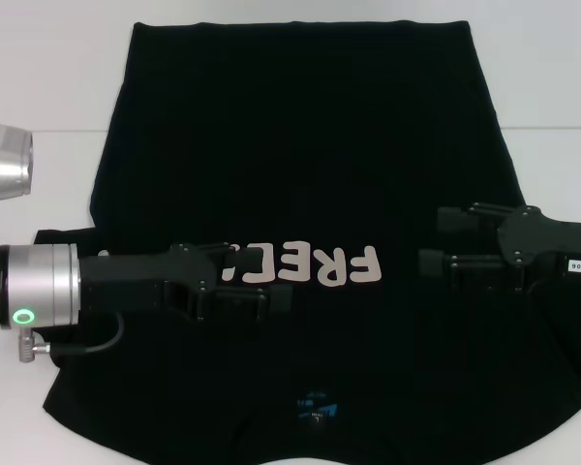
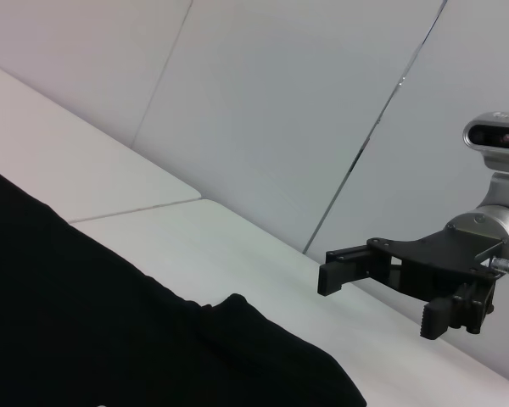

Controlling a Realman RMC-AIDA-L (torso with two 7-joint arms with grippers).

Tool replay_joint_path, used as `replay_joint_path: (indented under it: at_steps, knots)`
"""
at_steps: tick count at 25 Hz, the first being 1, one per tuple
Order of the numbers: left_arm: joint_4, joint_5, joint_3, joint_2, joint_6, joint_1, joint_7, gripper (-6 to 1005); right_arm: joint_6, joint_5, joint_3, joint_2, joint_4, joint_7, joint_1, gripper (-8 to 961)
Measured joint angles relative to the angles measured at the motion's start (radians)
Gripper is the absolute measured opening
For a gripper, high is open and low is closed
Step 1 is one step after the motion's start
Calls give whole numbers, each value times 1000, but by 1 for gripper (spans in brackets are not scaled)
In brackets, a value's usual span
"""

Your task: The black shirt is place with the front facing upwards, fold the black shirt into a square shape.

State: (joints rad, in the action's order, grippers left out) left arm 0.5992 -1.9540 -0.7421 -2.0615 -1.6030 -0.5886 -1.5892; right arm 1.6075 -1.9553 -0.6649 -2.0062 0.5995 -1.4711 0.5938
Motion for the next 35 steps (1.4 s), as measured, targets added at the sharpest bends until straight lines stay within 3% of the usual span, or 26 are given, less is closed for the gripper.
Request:
replay_joint_path:
  at_steps: [11,16,27,35]
  knots:
    - [1,-3,1,3,3,-7,0,907,-1,-4,-7,3,0,-17,11,918]
    - [11,2,30,8,36,21,-48,907,-11,0,-1,2,0,-17,10,918]
    - [47,-60,217,77,64,153,-208,905,-39,10,20,-19,-3,-22,34,917]
    - [104,-156,337,89,103,221,-346,904,-57,16,21,-26,-3,-35,61,918]
